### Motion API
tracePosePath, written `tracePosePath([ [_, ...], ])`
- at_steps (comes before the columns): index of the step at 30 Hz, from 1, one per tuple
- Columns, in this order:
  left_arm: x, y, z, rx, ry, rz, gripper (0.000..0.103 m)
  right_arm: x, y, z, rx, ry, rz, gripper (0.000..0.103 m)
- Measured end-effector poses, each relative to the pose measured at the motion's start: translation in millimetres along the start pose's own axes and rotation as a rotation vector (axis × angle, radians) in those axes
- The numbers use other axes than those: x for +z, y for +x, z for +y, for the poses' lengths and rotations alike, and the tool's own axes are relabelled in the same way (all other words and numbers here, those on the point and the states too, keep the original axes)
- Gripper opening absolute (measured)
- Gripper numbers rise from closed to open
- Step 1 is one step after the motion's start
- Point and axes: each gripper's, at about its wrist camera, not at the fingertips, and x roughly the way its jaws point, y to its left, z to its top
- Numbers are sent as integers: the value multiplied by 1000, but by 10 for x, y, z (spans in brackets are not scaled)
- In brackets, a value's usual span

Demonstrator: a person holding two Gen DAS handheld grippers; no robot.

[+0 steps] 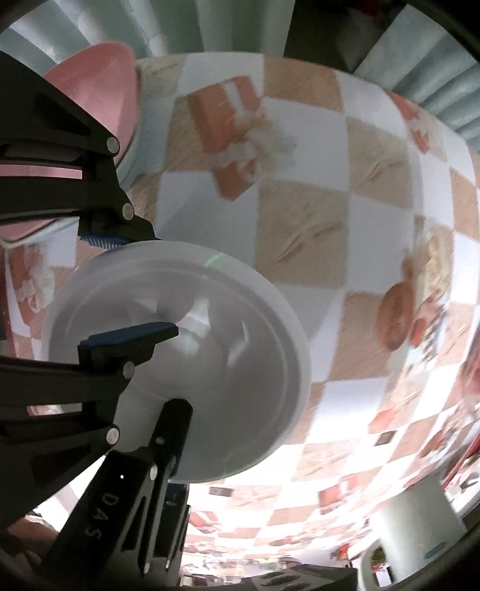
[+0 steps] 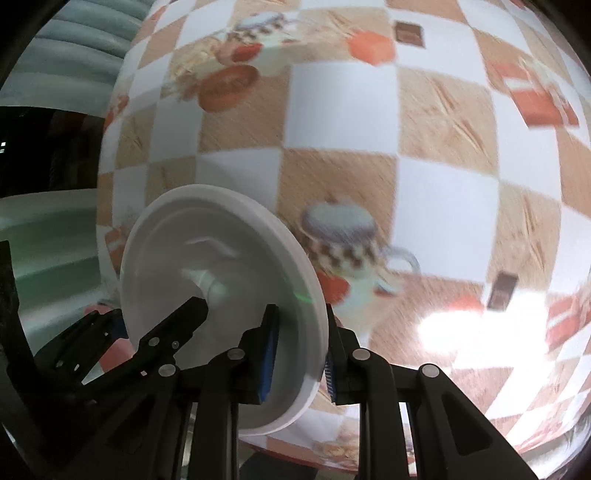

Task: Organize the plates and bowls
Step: 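Lift the stacked white bowls with both grippers toward the pink plate stack, then carry the stacked bowls over the pink plate stack with both grippers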

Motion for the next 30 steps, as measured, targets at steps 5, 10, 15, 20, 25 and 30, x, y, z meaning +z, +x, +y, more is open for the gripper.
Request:
tracePosePath([
  [5,-184,111,-220,14,-6,25,38,-145,150,-52,-9,-22,16,24],
  [10,-314,156,-413,24,-35,32,38,-264,206,-40,-3,-48,42,24],
  [15,-409,190,-637,38,-91,28,38,-336,273,-108,-5,-96,68,24],
  [20,-558,201,-758,41,-147,21,38,-369,349,-84,-19,-157,90,27],
  [25,-719,192,-821,41,-145,6,38,-457,238,-155,-6,-136,72,27],
  [30,-769,179,-744,25,-111,-2,38,-620,118,-321,-4,-94,46,27],
])
